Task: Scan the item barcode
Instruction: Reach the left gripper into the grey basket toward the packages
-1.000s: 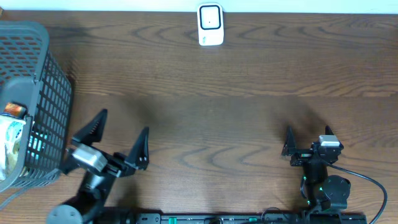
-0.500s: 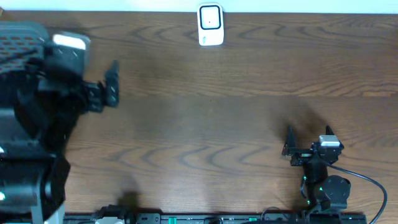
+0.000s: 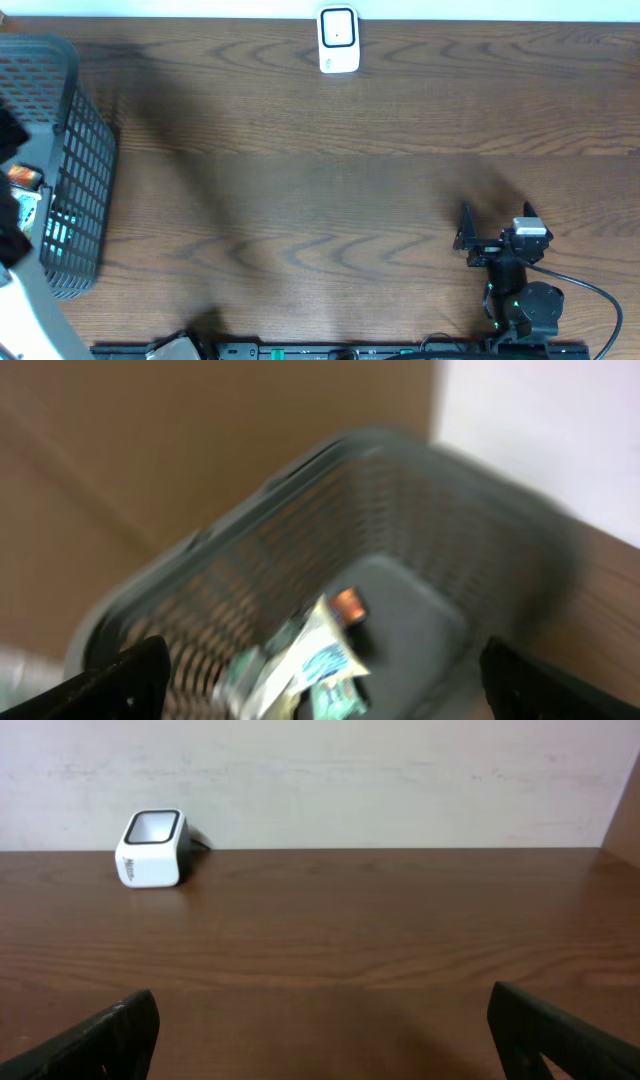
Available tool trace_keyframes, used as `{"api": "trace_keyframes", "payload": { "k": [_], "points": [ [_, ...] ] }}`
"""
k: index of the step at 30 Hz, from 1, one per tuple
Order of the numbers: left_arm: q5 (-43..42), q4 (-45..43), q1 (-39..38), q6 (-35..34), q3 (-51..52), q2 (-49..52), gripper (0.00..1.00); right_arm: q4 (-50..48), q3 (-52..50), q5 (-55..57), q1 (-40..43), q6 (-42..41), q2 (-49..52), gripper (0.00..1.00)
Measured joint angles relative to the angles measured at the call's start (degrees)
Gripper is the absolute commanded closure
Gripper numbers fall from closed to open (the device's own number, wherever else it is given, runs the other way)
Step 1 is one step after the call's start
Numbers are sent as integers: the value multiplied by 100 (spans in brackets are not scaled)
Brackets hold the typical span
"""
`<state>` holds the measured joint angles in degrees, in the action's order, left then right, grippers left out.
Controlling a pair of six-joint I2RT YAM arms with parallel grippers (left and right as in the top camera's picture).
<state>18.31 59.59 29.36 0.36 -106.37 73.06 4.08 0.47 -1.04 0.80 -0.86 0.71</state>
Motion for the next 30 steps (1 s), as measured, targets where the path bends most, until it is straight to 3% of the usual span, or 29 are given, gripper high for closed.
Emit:
{"api": "trace_keyframes", "payload": {
  "k": [7,17,30],
  "points": [
    [-592,212,422,-568,52,516,2,0,0,2,0,0,0,1],
    [-240,933,1368,-1862,50,1578,2,0,0,0,0,0,0,1],
    [-181,1244,1425,-2503,55,3377,2,0,0,0,0,0,2,1]
  ]
}}
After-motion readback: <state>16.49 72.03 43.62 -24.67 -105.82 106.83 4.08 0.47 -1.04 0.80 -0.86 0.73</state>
